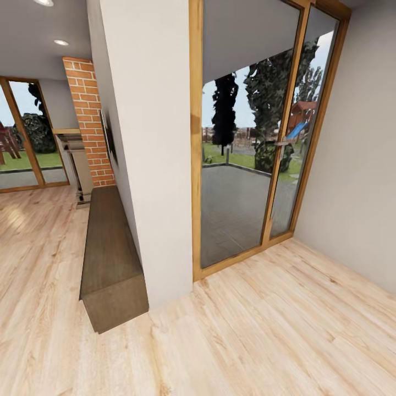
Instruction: In the kitchen, take the Vidalia onion out of the sink, dice it on the chopping board with the paring knife, put the diced onion into the bowl on the countertop, then place both the paring knife and the chopping board into the sink.
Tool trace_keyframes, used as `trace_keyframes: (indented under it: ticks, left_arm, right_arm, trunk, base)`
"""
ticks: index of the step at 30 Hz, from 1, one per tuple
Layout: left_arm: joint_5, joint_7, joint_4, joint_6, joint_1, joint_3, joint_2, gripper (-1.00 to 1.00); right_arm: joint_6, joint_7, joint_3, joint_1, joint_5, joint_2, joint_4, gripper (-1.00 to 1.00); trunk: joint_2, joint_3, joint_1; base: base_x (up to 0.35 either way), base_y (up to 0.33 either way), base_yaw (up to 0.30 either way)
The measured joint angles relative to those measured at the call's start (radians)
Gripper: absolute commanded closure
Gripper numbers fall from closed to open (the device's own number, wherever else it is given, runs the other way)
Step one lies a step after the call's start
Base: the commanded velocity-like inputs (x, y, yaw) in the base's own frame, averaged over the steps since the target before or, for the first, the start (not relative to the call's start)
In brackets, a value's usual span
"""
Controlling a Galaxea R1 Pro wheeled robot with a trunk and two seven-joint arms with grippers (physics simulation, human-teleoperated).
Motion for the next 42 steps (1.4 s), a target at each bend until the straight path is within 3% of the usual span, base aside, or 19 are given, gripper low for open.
trace_keyframes:
  ticks: [8, 9, 10, 11, 12, 15, 18, 22, 42]
  left_arm:
    - [0.002, 0.001, -0.045, -0.013, -0.001, 0.002, 0.006, -1.0]
    - [0.002, 0.002, -0.113, -0.014, -0.001, 0.002, 0.006, -1.0]
    - [0.001, 0.002, -0.256, -0.016, -0.001, 0.003, 0.006, -1.0]
    - [0.002, 0.003, -0.451, -0.022, -0.002, 0.003, 0.009, -1.0]
    - [0.003, 0.003, -0.491, -0.035, -0.002, 0.003, 0.014, -1.0]
    - [0.01, 0.003, -0.475, -0.109, -0.001, 0.004, 0.026, -1.0]
    - [0.013, 0.004, -0.421, -0.222, -0.001, 0.003, 0.028, -1.0]
    - [0.014, 0.005, -0.365, -0.317, -0.001, 0.004, 0.034, -1.0]
    - [0.014, 0.009, -0.344, -0.339, -0.001, 0.004, 0.035, -1.0]
  right_arm:
    - [-0.045, -0.001, 0.0, 0.0, 0.03, -0.005, -0.045, -1.0]
    - [-0.054, -0.001, 0.0, 0.0, 0.061, -0.005, -0.112, -1.0]
    - [-0.076, -0.001, 0.0, 0.0, 0.074, -0.005, -0.251, -1.0]
    - [-0.106, -0.001, 0.001, 0.0, 0.079, -0.004, -0.442, -1.0]
    - [-0.144, -0.001, 0.002, -0.001, 0.083, -0.003, -0.596, -1.0]
    - [-0.231, -0.001, 0.003, 0.0, 0.085, -0.002, -0.591, -1.0]
    - [-0.268, -0.001, 0.003, 0.0, 0.085, -0.001, -0.589, -1.0]
    - [-0.281, -0.001, 0.003, 0.0, 0.084, 0.001, -0.58, -1.0]
    - [-0.288, -0.001, 0.002, 0.0, 0.084, 0.0, -0.542, -1.0]
  trunk:
    - [0.0, 0.0, 0.0]
    - [0.0, 0.0, 0.0]
    - [0.0, 0.0, 0.0]
    - [0.0, 0.0, 0.0]
    - [0.0, 0.0, 0.0]
    - [0.0, 0.0, 0.0]
    - [0.0, 0.0, 0.0]
    - [0.0, 0.0, 0.0]
    - [0.0, 0.0, 0.0]
  base:
    - [0.0, 0.0, 0.0]
    - [0.0, 0.0, 0.0]
    - [0.0, 0.0, 0.0]
    - [0.0, 0.0, 0.0]
    - [0.0, 0.0, 0.0]
    - [0.0, 0.0, 0.0]
    - [0.0, 0.0, 0.0]
    - [0.0, 0.0, 0.0]
    - [0.0, 0.0, 0.0]
